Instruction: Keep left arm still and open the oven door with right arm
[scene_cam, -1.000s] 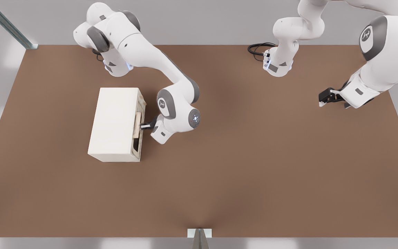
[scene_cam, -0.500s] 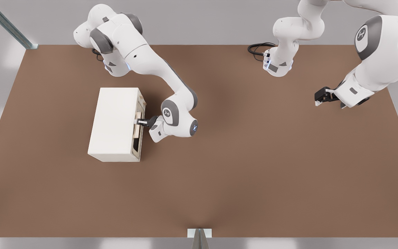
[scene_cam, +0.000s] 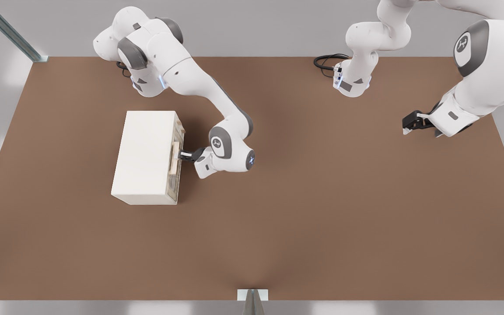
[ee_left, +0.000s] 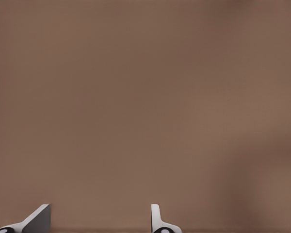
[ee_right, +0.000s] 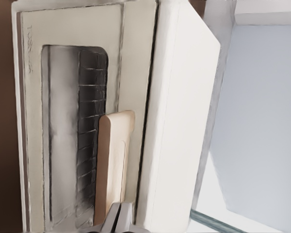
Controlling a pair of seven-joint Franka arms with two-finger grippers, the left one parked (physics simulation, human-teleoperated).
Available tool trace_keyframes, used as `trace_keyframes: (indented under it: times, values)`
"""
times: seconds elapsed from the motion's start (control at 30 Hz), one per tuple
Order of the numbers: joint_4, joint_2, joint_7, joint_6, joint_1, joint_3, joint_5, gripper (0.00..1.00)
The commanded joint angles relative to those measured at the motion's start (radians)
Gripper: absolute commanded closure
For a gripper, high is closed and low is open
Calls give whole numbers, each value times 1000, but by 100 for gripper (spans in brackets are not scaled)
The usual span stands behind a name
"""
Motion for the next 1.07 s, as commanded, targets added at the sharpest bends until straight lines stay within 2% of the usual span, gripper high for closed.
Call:
trace_keyframes:
  times: [0.0,0.03,0.1,0.2,0.23,0.27,0.3,0.33,0.4,1.03]
  values:
    - [33,-2,101,50,5,5,17,79]
    - [85,-24,101,76,-4,5,126,79]
    - [35,-172,82,173,-99,6,313,79]
    - [21,-281,-127,199,-240,8,439,79]
    - [21,-317,-253,205,-321,8,527,79]
    - [18,-388,-368,205,-409,8,616,17]
    - [-5,-442,-376,217,-441,14,626,0]
    - [-16,-511,-400,221,-498,14,697,0]
    - [-24,-581,-679,228,-556,5,613,0]
    - [-14,-597,-722,228,-575,3,610,0]
